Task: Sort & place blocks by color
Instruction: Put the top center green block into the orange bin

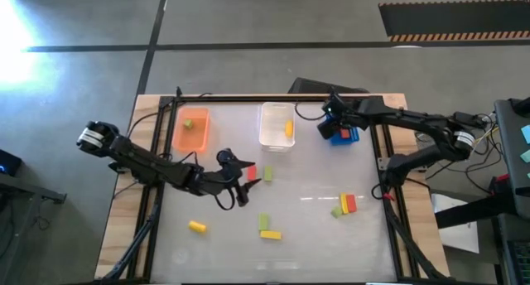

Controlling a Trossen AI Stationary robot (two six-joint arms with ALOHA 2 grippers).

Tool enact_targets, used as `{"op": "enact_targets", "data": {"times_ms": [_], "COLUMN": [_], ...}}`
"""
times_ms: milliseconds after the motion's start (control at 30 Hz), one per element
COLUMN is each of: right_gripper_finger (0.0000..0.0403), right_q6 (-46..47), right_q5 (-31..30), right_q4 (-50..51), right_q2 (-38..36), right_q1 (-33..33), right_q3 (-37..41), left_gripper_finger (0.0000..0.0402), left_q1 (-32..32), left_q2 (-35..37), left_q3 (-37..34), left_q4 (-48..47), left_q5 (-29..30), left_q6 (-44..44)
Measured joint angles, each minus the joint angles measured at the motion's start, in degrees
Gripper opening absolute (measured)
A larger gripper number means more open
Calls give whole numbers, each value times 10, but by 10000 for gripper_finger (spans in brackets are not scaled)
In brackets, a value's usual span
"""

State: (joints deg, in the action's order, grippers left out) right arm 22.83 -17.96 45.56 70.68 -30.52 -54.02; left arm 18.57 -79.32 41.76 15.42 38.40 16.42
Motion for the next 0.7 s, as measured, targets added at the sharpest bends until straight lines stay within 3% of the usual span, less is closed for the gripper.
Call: {"op": "enact_targets", "data": {"times_ms": [467, 700], "right_gripper_finger": [212, 212], "right_q6": [-25, -44], "right_q5": [3, 3], "right_q4": [-85, -214], "right_q2": [-31, -23], "right_q1": [214, 307], "right_q3": [1, 16], "left_gripper_finger": [256, 256], "left_q1": [-2, -3], "left_q2": [-12, -12], "left_q3": [1, 2], "left_q4": [-15, -13], "left_q5": [5, 12], "left_q6": [13, 14]}}
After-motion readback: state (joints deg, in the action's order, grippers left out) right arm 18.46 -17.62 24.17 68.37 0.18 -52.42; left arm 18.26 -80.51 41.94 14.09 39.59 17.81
